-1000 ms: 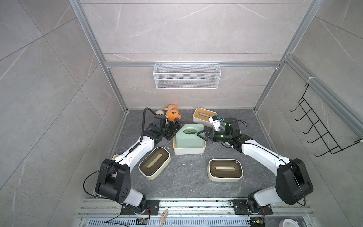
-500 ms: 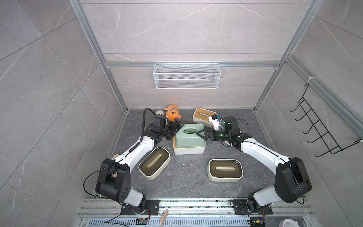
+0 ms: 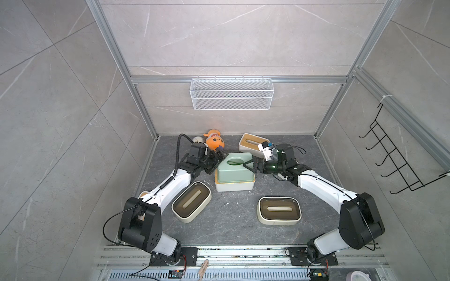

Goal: Stack the tissue boxes
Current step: Adjust the tissue box on the tissue box.

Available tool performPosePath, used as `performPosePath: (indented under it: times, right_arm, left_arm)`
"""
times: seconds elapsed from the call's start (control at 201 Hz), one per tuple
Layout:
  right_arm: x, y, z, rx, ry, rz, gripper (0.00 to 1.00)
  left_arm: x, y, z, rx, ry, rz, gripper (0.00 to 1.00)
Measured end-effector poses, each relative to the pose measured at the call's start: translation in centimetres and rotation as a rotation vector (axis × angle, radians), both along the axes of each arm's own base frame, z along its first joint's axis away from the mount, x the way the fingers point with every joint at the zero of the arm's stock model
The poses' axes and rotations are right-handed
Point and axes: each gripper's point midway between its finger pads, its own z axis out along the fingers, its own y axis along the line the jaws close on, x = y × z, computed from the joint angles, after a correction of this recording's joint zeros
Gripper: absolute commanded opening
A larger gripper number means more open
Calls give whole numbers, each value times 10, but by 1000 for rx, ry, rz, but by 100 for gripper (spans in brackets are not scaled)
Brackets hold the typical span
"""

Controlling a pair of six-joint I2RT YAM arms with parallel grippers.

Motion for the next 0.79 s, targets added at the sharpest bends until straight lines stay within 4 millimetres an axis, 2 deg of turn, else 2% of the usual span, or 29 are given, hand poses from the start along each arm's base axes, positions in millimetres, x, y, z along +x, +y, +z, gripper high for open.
performPosePath:
  times: [0.793]
  right_arm:
    - [0, 1, -8, 21, 5, -22, 100]
  left_arm:
    - [-1, 1, -2, 13, 0, -7, 96]
